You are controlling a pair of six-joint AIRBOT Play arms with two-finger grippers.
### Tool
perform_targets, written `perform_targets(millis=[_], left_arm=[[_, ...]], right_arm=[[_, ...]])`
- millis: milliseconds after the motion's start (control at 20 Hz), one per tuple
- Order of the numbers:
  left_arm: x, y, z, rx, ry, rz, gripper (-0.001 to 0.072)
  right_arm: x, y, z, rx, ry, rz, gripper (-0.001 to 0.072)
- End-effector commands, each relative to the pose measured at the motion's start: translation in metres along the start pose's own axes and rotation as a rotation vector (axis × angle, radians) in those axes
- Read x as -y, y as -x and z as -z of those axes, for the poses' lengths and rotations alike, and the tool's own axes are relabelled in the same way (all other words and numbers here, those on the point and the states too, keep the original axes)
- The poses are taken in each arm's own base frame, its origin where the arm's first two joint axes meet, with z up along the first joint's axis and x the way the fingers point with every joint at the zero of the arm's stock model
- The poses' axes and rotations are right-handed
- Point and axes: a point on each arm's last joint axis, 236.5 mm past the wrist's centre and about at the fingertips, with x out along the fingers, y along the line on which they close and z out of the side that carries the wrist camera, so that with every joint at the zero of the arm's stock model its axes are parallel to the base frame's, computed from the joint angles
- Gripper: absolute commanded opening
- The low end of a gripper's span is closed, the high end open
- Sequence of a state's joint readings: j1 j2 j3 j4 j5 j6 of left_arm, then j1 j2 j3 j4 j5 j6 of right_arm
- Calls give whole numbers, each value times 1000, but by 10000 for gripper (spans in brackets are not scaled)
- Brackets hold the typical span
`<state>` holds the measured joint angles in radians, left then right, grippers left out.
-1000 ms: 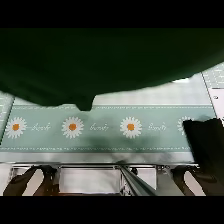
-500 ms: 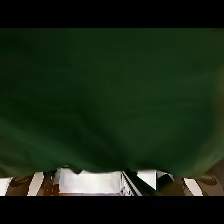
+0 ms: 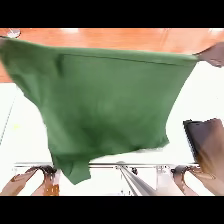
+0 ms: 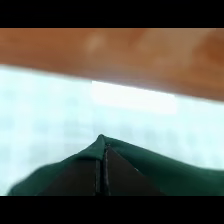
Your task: Fold the shirts.
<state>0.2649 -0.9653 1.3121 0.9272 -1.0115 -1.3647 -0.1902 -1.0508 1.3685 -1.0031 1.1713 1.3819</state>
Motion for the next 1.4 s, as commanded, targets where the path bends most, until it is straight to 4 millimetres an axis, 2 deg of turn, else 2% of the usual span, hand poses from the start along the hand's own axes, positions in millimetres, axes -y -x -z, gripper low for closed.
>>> perform_targets(millis=[0,100,200,300,400,450,500,550,600,700,800,850,900,950,1050,1100,1200,1350], left_arm=[[-18,-93,30,-70,69,14,20],[-23,-133,32,-53,80,4,20],[-28,-166,32,-22,88,-10,20],[-26,-193,39,-5,100,-11,20],[-23,-210,55,-35,106,-5,23],[-22,-215,62,-53,106,-5,93],[-22,-217,68,-72,106,-2,389],[-24,-215,72,-96,105,-1,692],[-28,-208,84,-171,102,6,705],[-47,-178,121,-410,77,-3,703],[-78,-134,167,-661,129,-30,700],[-92,-111,190,-768,176,-39,698],[-106,-92,212,-842,229,-59,698],[-119,-73,234,-889,307,-84,697],[-139,-43,276,-904,458,-140,698],[-142,-30,295,-897,514,-144,698],[-126,-17,320,-832,651,-77,698],[-124,-3,354,-800,725,-114,698]], right_arm=[[43,-94,0,-48,-142,-38,27],[59,-132,-8,-56,-205,-61,27],[74,-163,-23,-33,-270,-72,28],[88,-187,-39,0,-362,-72,28],[92,-206,-44,-6,-438,-105,29],[90,-213,-43,-22,-457,-129,185],[88,-215,-41,-45,-463,-147,531],[88,-211,-35,-83,-428,-156,620],[94,-202,-28,-121,-396,-151,619],[115,-172,-2,-246,-374,-119,618],[143,-126,50,-466,-297,-50,616],[164,-99,82,-584,-292,30,615],[184,-78,108,-638,-325,113,616],[193,-66,125,-629,-373,143,616],[190,-60,147,-486,-478,115,616],[177,-58,155,-406,-554,75,615],[136,-50,183,-355,-558,-7,615],[118,-44,219,-273,-577,41,615]])
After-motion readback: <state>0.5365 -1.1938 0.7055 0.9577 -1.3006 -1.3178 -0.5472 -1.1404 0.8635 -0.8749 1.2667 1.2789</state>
